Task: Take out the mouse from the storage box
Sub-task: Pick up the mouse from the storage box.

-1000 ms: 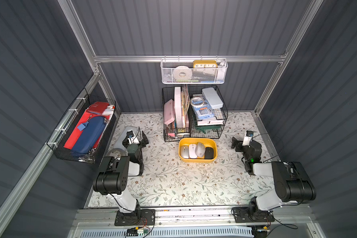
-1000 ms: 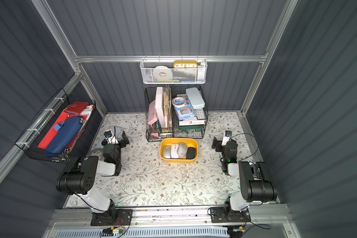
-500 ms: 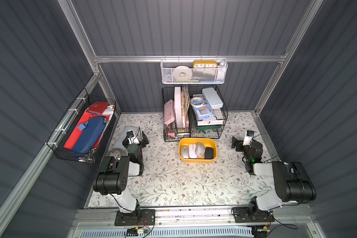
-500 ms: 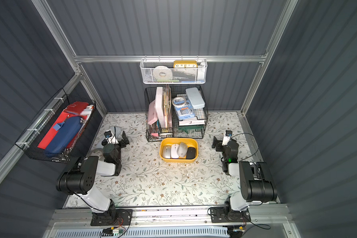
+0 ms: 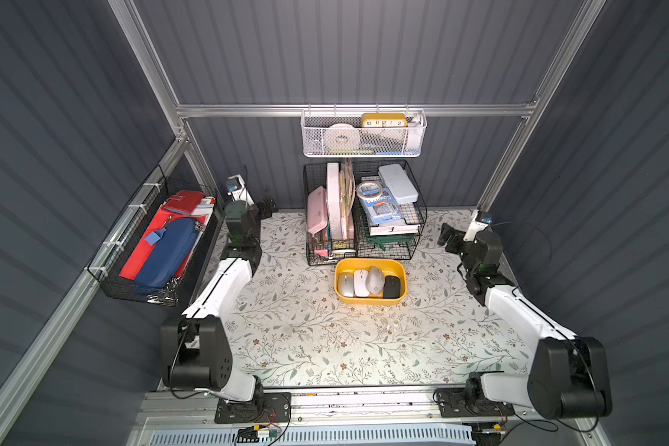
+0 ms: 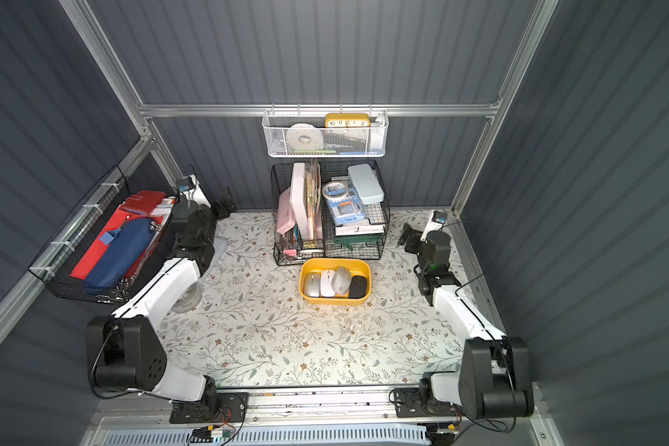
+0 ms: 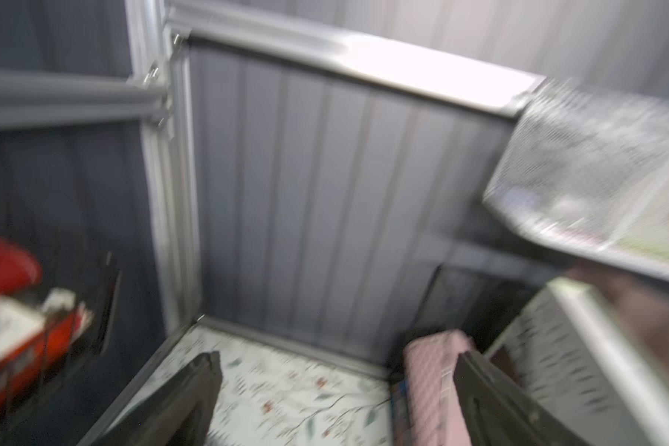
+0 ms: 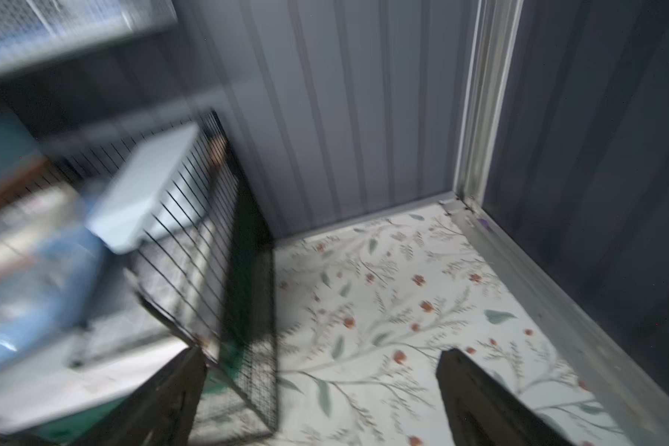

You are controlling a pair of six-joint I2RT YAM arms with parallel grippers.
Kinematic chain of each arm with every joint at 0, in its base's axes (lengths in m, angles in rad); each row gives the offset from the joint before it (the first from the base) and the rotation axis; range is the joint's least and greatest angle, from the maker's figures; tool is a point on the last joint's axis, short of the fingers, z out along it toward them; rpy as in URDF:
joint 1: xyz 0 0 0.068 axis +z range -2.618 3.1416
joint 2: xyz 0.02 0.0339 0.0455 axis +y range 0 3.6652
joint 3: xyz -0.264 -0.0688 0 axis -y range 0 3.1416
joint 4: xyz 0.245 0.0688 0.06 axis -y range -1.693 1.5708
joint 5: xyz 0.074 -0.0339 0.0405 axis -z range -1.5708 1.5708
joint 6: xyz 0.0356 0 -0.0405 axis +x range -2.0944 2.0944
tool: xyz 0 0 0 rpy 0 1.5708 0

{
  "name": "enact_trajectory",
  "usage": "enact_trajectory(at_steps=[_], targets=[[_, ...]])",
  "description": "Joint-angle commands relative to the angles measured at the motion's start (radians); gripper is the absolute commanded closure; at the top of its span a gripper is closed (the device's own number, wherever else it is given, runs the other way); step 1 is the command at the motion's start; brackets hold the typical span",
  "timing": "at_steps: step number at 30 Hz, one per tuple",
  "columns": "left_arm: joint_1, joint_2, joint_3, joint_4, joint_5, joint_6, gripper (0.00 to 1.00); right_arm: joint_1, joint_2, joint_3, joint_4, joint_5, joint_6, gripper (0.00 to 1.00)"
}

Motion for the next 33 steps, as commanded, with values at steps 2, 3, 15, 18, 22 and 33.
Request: enact_trajectory(at_steps=[2,3,15,18,22,33], targets=[[0.002,-0.026,-0.025,-0.183,0.464,-0.236,0.01,-0.032,0.004,0.066,-0.291,-0.212,0.317,0.01],[0.003,-0.020,-0.071,-0.111,0.599,-0.243,0.01,-0.038,0.027,0.059,-0.274,-0.248,0.333,0.17],[-0.034,-0.029,-0.040,-0.422,0.776,-0.267,1.00,0.161,0.078,0.289,-1.045,0.093,0.282,0.37],[0.014,-0.095,-0.210,-0.249,0.856,-0.497,1.00,0.190,0.062,0.291,-1.163,0.228,0.284,0.39],[0.015,-0.023,-0.134,-0.410,0.888,-0.407,1.00,0.202,-0.064,0.184,-1.100,0.228,0.298,0.49],[-0.094,0.108,0.115,-1.013,0.235,-0.263,0.61,0.368,0.134,0.390,-1.363,-0.137,0.271,0.38]])
